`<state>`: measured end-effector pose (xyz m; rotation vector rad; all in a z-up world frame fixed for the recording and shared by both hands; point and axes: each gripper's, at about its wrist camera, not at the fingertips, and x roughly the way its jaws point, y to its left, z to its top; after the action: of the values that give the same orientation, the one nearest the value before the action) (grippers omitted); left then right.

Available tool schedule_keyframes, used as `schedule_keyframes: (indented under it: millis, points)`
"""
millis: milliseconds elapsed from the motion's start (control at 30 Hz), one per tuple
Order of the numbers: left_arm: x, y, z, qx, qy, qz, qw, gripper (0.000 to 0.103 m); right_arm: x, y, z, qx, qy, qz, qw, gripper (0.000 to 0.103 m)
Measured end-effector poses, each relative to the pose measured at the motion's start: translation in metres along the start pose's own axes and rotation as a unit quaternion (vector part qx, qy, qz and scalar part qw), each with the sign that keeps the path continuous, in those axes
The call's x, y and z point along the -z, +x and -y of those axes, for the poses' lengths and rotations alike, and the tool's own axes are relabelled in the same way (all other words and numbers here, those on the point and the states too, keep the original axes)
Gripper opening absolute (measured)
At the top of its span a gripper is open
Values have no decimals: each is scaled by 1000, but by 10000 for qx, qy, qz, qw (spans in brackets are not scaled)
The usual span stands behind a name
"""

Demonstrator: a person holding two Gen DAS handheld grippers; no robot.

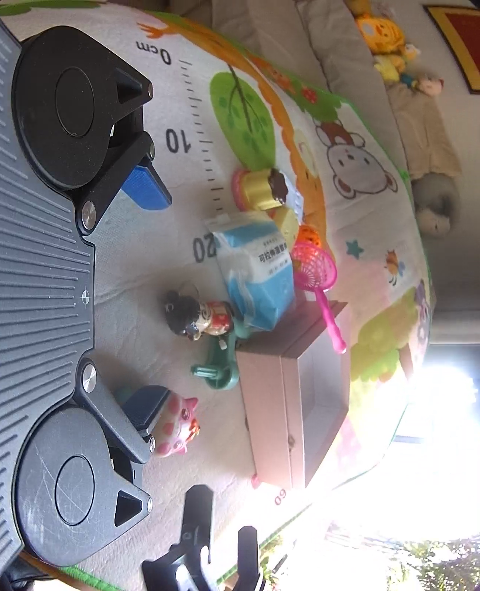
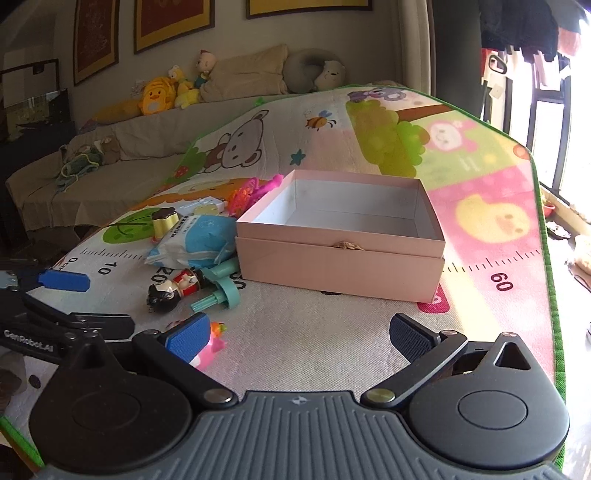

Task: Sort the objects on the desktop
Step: 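Move both grippers toward the toys on the play mat, then grasp the pink cat figurine with the right gripper while the left grasps the doll keychain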

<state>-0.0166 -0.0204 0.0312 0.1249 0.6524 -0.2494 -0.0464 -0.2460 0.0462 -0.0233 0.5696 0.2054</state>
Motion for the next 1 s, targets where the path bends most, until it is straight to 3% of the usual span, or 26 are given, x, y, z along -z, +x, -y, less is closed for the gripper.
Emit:
schedule_keyframes:
  millis: [233,433,533,633,700,800,900,933,1000]
  points:
    - [-9,33,-18,-827,-307,-475,9950,103,9,8,-31,-575,-269,-304,9975,103]
    - [-7,33,-42,-1319,-489,-551,9885,103,16,24,-54,-727,-496,-527,9947,103]
    - [-5,28,-53,-1399,-625,-506,9869,103,17,29,-57,-582,-640,-563,9947,103]
    - [-2,19,-58,-1190,-762,-357,9893,103,16,34,-49,251,-782,-453,9956,103]
    - [-1,12,-52,-690,-745,-254,9945,103,13,35,-35,725,-596,-400,9948,103]
    - [-5,14,-28,-45,-498,-181,9986,103,9,31,-12,823,-159,-384,9957,103]
    - [-9,26,-1,32,-229,-177,9996,102,8,24,-3,826,1,-313,9961,103]
    - [-10,32,6,29,-115,-162,9998,98,8,22,-2,798,7,-289,9964,103]
    - [-13,43,14,1,-2,-245,9997,66,9,19,-4,680,8,-263,9973,103]
